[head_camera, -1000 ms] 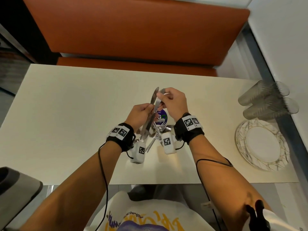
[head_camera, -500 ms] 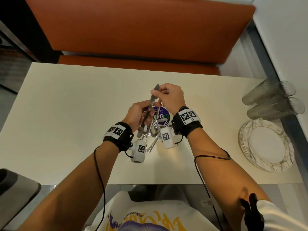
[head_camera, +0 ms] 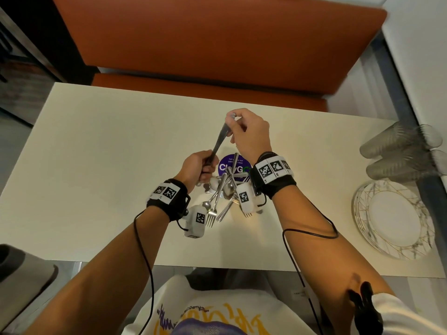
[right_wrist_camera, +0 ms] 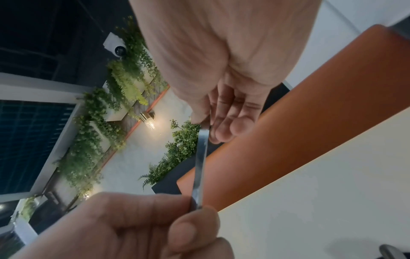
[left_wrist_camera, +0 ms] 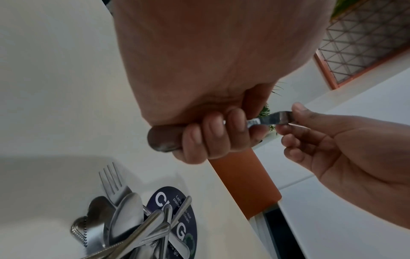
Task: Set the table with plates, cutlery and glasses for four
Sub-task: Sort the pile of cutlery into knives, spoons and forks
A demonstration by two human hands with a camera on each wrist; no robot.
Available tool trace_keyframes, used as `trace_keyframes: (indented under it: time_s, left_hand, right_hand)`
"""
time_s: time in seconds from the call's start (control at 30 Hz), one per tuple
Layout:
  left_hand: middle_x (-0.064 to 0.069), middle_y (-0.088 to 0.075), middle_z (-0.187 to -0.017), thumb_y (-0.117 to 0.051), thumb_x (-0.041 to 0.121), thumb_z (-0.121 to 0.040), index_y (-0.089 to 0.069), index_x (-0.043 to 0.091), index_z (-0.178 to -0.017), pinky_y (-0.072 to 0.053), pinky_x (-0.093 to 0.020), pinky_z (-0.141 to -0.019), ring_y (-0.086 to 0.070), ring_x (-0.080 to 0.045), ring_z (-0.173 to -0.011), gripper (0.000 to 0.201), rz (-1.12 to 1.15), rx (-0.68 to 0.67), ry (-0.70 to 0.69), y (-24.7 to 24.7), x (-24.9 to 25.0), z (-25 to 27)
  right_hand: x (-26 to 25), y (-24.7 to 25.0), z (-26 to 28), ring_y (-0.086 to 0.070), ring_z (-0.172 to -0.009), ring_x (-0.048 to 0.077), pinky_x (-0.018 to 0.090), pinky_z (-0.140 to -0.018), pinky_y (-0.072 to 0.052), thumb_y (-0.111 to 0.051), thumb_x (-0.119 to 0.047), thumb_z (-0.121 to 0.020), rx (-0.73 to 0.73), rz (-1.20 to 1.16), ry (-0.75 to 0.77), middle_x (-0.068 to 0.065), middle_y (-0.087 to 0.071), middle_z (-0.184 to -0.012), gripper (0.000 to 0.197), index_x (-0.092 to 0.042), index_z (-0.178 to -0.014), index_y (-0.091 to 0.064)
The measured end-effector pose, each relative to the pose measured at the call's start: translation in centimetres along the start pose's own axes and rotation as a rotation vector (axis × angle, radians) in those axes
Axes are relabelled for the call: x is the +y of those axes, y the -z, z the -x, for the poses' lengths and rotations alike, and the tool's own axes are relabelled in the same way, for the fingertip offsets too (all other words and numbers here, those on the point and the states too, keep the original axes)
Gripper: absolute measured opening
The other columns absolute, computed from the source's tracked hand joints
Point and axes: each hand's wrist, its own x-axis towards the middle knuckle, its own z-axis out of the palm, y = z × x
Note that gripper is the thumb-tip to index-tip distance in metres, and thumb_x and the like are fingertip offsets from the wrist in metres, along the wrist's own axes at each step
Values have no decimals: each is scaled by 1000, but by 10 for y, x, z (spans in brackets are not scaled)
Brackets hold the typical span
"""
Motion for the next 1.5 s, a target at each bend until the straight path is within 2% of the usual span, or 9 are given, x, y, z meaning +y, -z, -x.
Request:
trace_keyframes:
  time_s: [0.3,0.43,0.6,0.73,0.8,0.9,1.07,1.3,1.5]
  left_hand:
    - [5,-26,-53,-28,26,-105,-36,18,-64,-17,-22,-38,-19,-9,-40,42,-4,-40,30,-4,1,-5]
    - [7,-27,-52,-31,28,-105,-35,20,-63,-17,-20,-35,-18,-8,-38,42,49,-16,61,-3,-4,-6]
    - [7,-27,-52,-33,41,-106,-35,24,-63,-16,-22,-37,-17,-9,-40,47,64,136,56,7,-9,-6]
    - [8,-29,-50,-33,44,-107,-37,24,-61,-14,-22,-37,-18,-8,-38,50,82,230,88,23,-27,-5]
    - [8,-30,-49,-34,43,-107,-37,24,-61,-17,-21,-35,-18,-8,-37,50,79,253,95,28,-34,0]
    - [8,-30,-50,-34,43,-107,-36,24,-61,-17,-21,-35,-19,-8,-37,50,67,271,103,35,-40,6]
    - [8,-29,-50,-32,45,-107,-36,24,-62,-17,-22,-36,-19,-9,-38,50,68,284,103,47,-44,12]
    - [7,-30,-51,-31,45,-108,-35,24,-62,-18,-24,-39,-19,-10,-40,50,37,276,105,46,-45,17]
    - [6,-29,-53,-33,45,-106,-35,24,-63,-17,-25,-42,-19,-10,-43,48,8,282,98,46,-44,20]
  right_hand:
    - [5,3,-7,-65,-59,8,9,-52,-49,-56,-16,-104,-47,23,28,4,-71,-77,20,-7,-109,-73]
    - [8,4,-6,-66,-64,7,7,-52,-45,-54,-25,-105,-142,9,-61,3,-73,-85,21,-9,-110,-67]
    - [46,-4,18,-68,-83,12,24,-75,-56,-58,-25,-101,-205,92,-191,-2,-73,-94,14,-18,-106,-68]
    - [75,-27,55,-61,-87,10,28,-86,-54,-58,-12,-99,-513,324,-111,-1,-70,-102,22,-18,-109,-77]
    - [84,-43,70,-59,-92,18,39,-91,-54,-56,-14,-101,-631,439,-44,2,-59,-103,25,-22,-113,-76]
    - [92,-61,86,-50,-109,25,43,-100,-45,-53,-27,-103,-733,648,59,6,-52,-114,26,-29,-123,-70]
    - [103,-65,93,-52,-115,27,46,-100,-46,-45,-38,-105,-658,793,57,7,-56,-119,33,-21,-116,-70]
    - [109,-66,88,-56,-113,26,44,-98,-48,-64,-38,-97,-568,848,19,5,-59,-119,28,-17,-114,-73]
    - [101,-74,87,-50,-132,30,55,-113,-38,-71,-42,-92,-567,977,-104,7,-57,-132,43,-14,-124,-66]
